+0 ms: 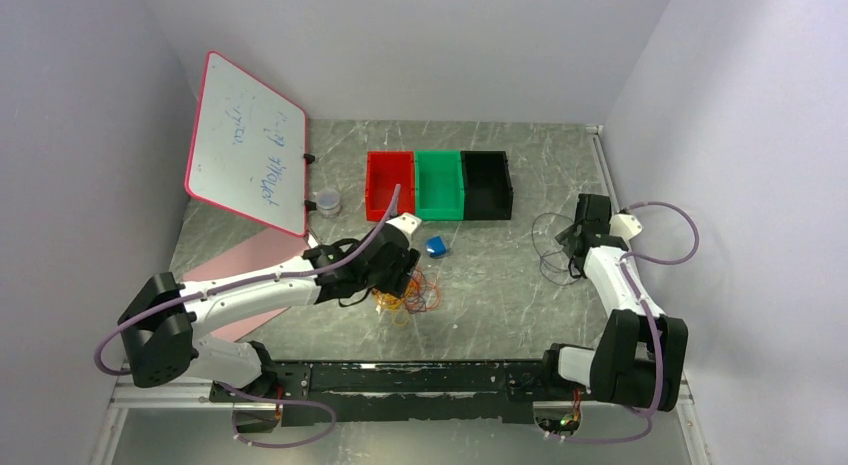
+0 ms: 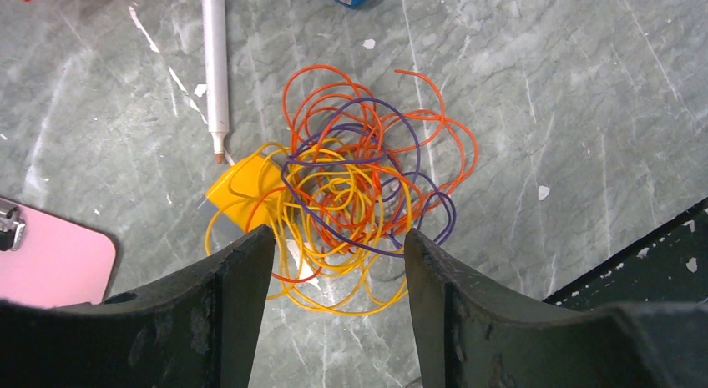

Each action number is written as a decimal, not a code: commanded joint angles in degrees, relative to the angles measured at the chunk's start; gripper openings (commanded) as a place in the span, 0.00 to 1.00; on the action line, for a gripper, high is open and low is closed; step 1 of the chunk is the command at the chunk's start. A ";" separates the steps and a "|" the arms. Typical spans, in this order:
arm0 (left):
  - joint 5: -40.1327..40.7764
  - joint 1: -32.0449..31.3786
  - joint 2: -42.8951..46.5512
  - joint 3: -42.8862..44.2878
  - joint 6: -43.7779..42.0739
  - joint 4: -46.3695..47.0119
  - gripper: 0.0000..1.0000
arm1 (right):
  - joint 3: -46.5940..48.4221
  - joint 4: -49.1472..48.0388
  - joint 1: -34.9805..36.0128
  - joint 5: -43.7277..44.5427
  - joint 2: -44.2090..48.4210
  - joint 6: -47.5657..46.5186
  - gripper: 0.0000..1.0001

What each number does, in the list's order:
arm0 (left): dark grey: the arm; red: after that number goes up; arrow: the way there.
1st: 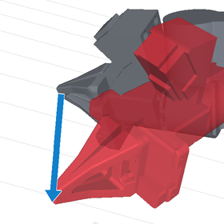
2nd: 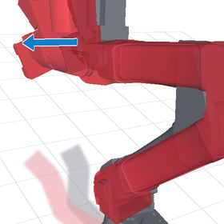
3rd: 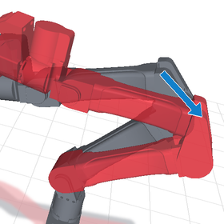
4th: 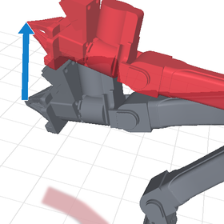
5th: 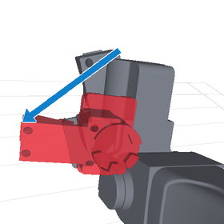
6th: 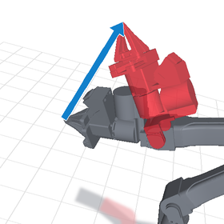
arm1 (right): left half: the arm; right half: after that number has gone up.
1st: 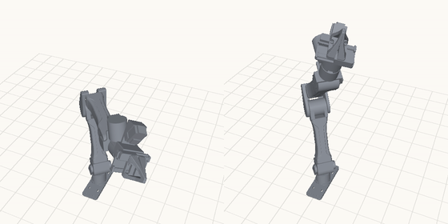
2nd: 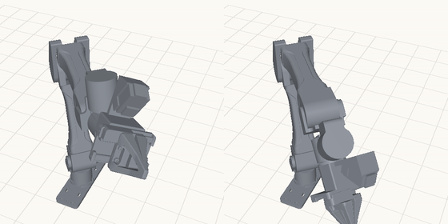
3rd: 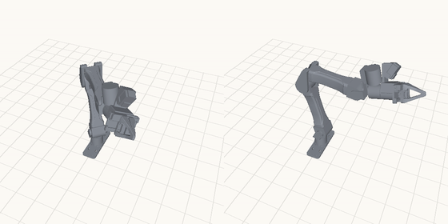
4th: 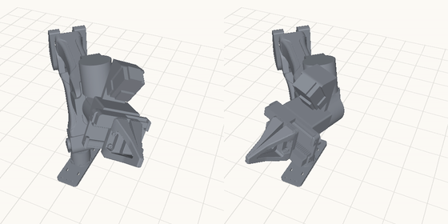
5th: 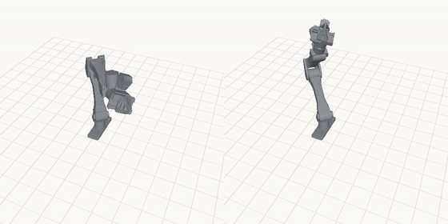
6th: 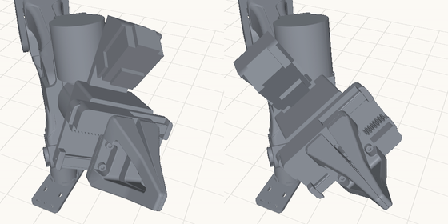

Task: Untangle the cables

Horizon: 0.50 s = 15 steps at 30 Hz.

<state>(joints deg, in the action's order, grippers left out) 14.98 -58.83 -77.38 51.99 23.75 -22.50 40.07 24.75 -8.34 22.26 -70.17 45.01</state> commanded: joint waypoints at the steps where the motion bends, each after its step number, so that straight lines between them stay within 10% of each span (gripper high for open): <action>1: -0.93 1.48 1.64 1.45 -2.16 -1.12 0.64 | -0.51 -0.65 -1.10 -1.74 -1.09 -0.14 0.69; 15: -2.49 4.13 5.82 1.45 -5.67 -2.72 0.64 | 1.60 -3.72 -2.23 -7.14 -13.73 -5.02 0.73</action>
<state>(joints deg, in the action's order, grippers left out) 13.74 -55.42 -73.60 51.99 19.29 -24.03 40.10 23.03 -9.93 17.28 -81.32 41.50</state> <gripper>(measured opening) 0.640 0.730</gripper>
